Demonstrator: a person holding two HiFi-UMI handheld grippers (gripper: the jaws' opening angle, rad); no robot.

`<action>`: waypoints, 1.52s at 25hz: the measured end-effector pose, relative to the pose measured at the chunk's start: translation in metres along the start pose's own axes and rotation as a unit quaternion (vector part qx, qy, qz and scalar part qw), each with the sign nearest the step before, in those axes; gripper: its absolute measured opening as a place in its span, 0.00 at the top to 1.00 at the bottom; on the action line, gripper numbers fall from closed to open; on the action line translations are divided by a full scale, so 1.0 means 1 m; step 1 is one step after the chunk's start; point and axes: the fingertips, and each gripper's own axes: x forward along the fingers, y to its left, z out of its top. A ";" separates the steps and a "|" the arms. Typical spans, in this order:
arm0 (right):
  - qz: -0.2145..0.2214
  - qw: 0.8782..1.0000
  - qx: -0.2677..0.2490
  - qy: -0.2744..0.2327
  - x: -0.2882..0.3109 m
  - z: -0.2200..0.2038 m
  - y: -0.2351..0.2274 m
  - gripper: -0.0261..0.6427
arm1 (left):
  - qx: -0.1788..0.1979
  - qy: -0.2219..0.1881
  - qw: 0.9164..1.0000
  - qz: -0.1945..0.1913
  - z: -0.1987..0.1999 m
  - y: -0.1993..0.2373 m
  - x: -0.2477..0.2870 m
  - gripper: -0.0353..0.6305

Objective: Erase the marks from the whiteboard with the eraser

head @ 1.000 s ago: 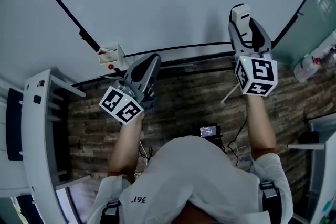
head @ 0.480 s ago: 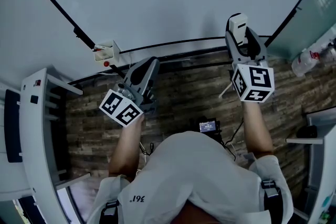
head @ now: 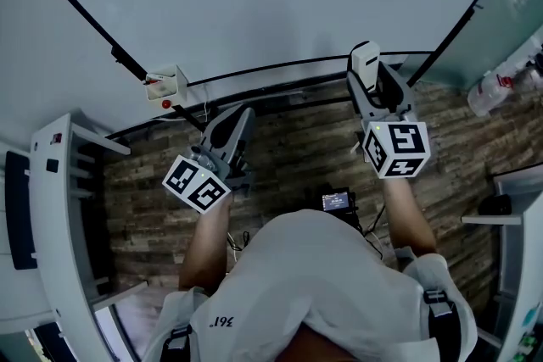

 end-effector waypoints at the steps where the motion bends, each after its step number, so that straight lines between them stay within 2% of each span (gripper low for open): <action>1: 0.003 1.000 0.000 0.004 0.000 -0.003 0.002 0.58 | -0.004 0.002 1.000 0.001 -0.003 0.001 -0.002 0.94; 9: 0.020 1.000 -0.003 0.023 -0.004 -0.022 0.018 0.58 | -0.019 0.011 1.000 0.005 -0.018 0.000 -0.018 0.94; 15: 0.035 0.999 -0.009 0.032 -0.004 -0.032 0.032 0.58 | -0.020 0.021 0.999 -0.019 -0.026 -0.012 -0.018 0.94; 20: 0.047 0.998 -0.021 0.042 -0.002 -0.039 0.039 0.58 | -0.025 0.028 0.999 -0.025 -0.033 -0.014 -0.016 0.94; 38: 0.051 0.997 -0.034 0.046 -0.003 -0.038 0.044 0.58 | -0.027 0.029 0.999 -0.035 -0.033 -0.016 -0.013 0.94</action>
